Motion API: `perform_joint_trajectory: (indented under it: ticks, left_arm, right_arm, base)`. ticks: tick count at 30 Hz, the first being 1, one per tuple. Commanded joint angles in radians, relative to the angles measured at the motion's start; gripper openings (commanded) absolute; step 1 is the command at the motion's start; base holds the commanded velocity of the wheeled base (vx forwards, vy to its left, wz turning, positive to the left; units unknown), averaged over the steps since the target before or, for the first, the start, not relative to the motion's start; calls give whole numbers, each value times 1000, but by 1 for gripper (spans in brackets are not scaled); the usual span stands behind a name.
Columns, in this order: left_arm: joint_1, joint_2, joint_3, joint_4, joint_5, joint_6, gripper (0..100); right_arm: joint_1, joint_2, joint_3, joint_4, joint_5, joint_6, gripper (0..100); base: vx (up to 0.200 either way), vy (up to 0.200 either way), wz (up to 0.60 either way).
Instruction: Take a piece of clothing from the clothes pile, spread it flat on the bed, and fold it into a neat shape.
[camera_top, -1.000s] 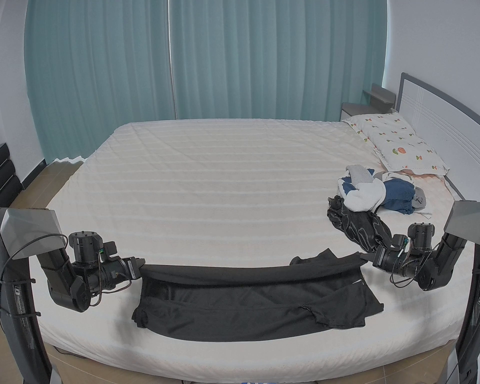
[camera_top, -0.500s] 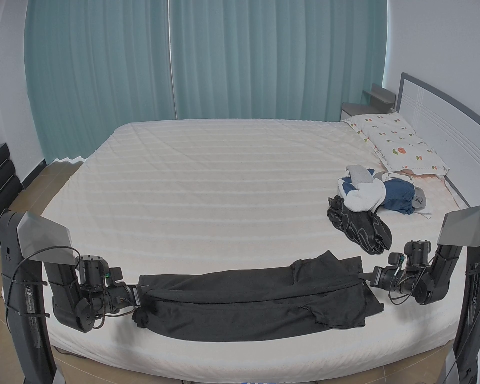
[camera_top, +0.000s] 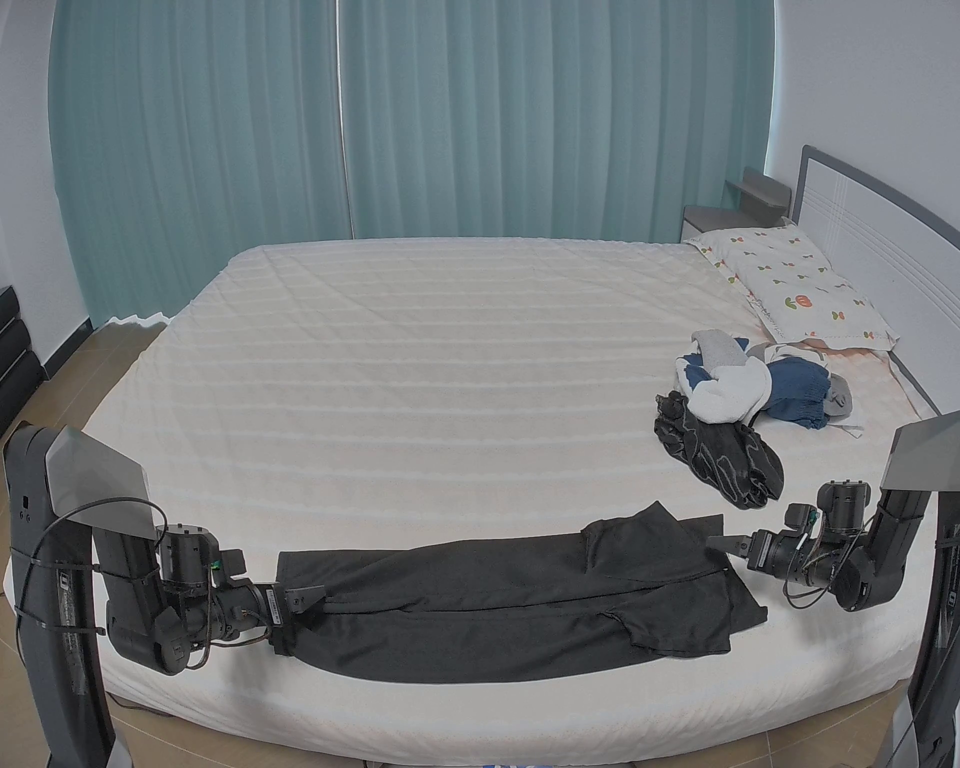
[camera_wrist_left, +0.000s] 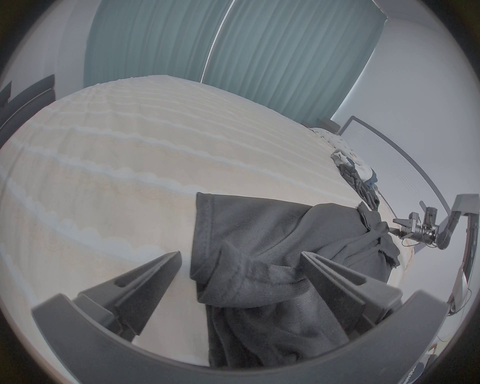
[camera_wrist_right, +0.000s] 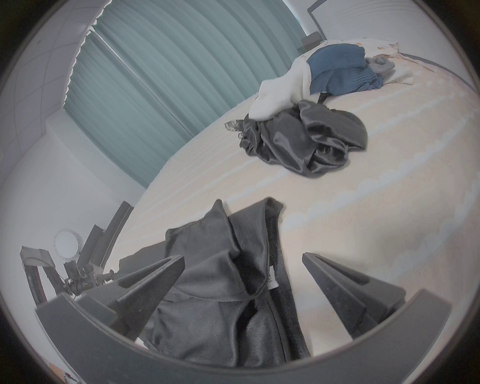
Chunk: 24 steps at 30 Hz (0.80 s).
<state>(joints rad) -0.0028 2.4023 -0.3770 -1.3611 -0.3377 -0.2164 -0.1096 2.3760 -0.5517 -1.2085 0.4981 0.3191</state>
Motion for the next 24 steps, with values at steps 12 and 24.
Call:
perform_joint_trajectory:
  ticks: [12,24]
  left_arm:
    - [95,-149,-80,-10,5,-426,100]
    - [30,-137,-384,481,26,-482,100]
  right_arm:
    - [33,-58,-116,46,-23,232,100]
    - [56,-17,-171,116,-104,414,100]
  base:
    - [0,0,0]
    - [0,0,0]
